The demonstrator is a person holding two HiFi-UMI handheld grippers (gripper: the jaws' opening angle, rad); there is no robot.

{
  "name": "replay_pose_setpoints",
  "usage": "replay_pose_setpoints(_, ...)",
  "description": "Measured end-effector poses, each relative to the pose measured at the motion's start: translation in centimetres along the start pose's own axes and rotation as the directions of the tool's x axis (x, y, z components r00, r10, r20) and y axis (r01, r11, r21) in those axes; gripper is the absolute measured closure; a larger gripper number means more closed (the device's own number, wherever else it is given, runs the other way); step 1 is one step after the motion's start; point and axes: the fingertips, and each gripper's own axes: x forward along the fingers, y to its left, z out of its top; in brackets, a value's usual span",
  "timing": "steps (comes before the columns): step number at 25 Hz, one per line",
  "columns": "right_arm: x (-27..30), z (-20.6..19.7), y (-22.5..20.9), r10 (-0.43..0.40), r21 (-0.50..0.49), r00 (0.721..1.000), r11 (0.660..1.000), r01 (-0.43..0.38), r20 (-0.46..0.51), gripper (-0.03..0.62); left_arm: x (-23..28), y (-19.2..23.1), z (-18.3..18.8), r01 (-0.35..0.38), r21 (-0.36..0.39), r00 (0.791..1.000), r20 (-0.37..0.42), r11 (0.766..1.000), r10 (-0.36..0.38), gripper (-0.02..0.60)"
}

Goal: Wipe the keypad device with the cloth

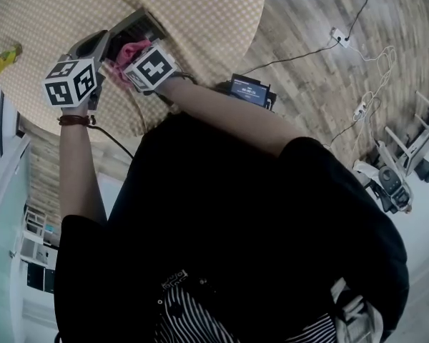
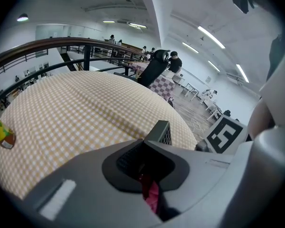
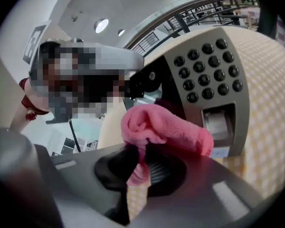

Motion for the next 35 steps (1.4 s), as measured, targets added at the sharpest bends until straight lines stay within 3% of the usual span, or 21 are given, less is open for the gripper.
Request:
replay_pose_setpoints(3,0.1,-0.8,-0.4,-0.015,0.005,0.999,1.000,0.016,-0.039,0.548,0.2,-0.3,0.2,0.003,0.003,1.000,-0.006,1.000,-0.003,0.578)
replay_pose_setpoints(7,0.2,-0.5,-0.1,-0.041,0.084,0.998,0.995,0.045,-0.044,0.548,0.1,0.1,0.0,0.016,-0.011,1.000,-0.002,1.000,-0.016,0.578)
replay_pose_setpoints(10,-0.8,2.7,1.5,-0.056,0.012,0.995,0.998,0.055,0.077,0.548,0.1,-0.1,0.0,0.032,-0.020,0.999,0.001,0.999,-0.032,0.578)
replay_pose_setpoints(13,-2.2,6.5,3.9,0.005,-0.022,0.986,1.000,-0.002,0.164,0.548,0.1,-0.2,0.0,0.041,-0.042,0.999,0.011,0.998,-0.040,0.578)
replay_pose_setpoints(17,-1.6,5.2,3.5,0.048,0.033,0.994,0.998,-0.052,0.101,0.548,0.1,0.0,-0.3,0.000,-0.028,1.000,0.022,1.000,0.000,0.578)
replay_pose_setpoints(23,0.4,-0.3,0.5,0.012,-0.013,1.000,1.000,-0.012,-0.026,0.548,0.0,0.2,-0.2,-0.016,-0.015,0.999,0.030,1.000,0.017,0.578)
replay_pose_setpoints(27,0.5,-1.6,-0.1,-0.011,0.041,0.998,0.999,0.014,-0.063,0.548,0.1,-0.2,-0.2,-0.016,-0.008,0.999,0.029,1.000,0.016,0.578)
replay_pose_setpoints(29,-0.5,0.6,1.3,-0.015,0.011,1.000,1.000,0.015,0.003,0.548,-0.1,-0.2,-0.3,-0.022,-0.004,0.999,0.033,1.000,0.022,0.578)
replay_pose_setpoints(32,-2.6,5.8,3.6,-0.017,-0.138,0.988,0.990,0.039,0.156,0.548,-0.2,0.0,-0.1,-0.026,-0.021,0.998,0.049,0.999,0.027,0.578)
replay_pose_setpoints(35,-2.2,6.3,3.3,0.018,-0.113,0.990,0.994,-0.002,0.142,0.548,-0.2,0.3,0.0,-0.030,-0.039,0.998,0.061,0.999,0.032,0.578)
